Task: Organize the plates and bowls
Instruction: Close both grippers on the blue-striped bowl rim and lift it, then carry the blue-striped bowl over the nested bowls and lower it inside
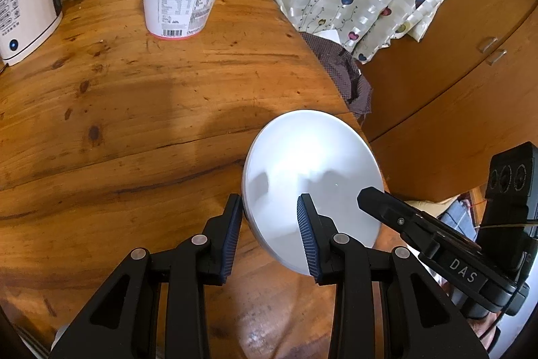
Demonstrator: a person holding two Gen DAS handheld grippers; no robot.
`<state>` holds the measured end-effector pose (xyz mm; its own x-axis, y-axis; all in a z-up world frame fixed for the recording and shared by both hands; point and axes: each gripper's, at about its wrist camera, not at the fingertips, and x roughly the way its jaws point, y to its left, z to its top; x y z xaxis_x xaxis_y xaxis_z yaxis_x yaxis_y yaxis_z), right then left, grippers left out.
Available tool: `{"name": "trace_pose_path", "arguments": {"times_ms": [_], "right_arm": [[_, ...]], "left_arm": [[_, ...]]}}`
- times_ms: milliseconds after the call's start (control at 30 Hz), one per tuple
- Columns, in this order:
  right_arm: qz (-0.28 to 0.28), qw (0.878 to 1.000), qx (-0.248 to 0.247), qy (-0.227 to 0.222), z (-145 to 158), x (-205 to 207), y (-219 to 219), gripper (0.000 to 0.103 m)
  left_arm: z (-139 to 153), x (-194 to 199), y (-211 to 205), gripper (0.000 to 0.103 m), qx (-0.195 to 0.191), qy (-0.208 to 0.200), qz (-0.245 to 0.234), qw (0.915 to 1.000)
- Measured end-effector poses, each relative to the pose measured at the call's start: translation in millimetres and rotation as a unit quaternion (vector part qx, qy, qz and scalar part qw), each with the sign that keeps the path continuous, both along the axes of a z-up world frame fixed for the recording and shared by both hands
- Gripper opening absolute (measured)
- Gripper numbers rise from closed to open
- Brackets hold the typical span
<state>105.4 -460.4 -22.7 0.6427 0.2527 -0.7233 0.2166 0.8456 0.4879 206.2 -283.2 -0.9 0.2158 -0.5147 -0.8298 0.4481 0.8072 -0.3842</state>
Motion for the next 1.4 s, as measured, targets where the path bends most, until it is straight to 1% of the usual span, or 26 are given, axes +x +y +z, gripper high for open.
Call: {"name": "trace_pose_path", "arguments": {"times_ms": [267,433,633,833,1067,1267,1400], "right_arm": [[0.019,1.000,-0.002,-0.024,26.0,-14.3,19.3,0.016],[0.035,0.999,-0.002,-0.029,36.7,-20.5,35.5,0.016],[0.060,0.997,-0.008,-0.040,52.0,-29.1,64.5,0.016],[0.095,0.994,-0.016,-0.053,66.3,-34.5,102.2,0.016],[0.129,0.990,-0.013,-0.049,64.9,-38.6,140.1,0.016],[0.148,0.988,-0.010,-0.033,53.9,-41.8,161.6,0.016],[0.156,0.987,-0.010,-0.023,45.4,-42.9,171.5,0.016]], "left_arm": [[25.6,-17.9,26.1,0.035,-0.011,-0.018,0.017,0.9996],[35.2,-30.8,47.2,0.035,-0.017,-0.025,0.031,0.9991],[48.8,-49.9,81.0,0.035,-0.024,-0.038,0.052,0.9976],[59.2,-68.1,117.4,0.035,-0.022,-0.050,0.076,0.9956],[60.7,-86.7,157.0,0.035,-0.023,-0.056,0.108,0.9924],[46.6,-98.9,179.7,0.035,-0.019,-0.043,0.127,0.9908],[37.1,-104.2,187.5,0.035,-0.014,-0.036,0.135,0.9902]]}}
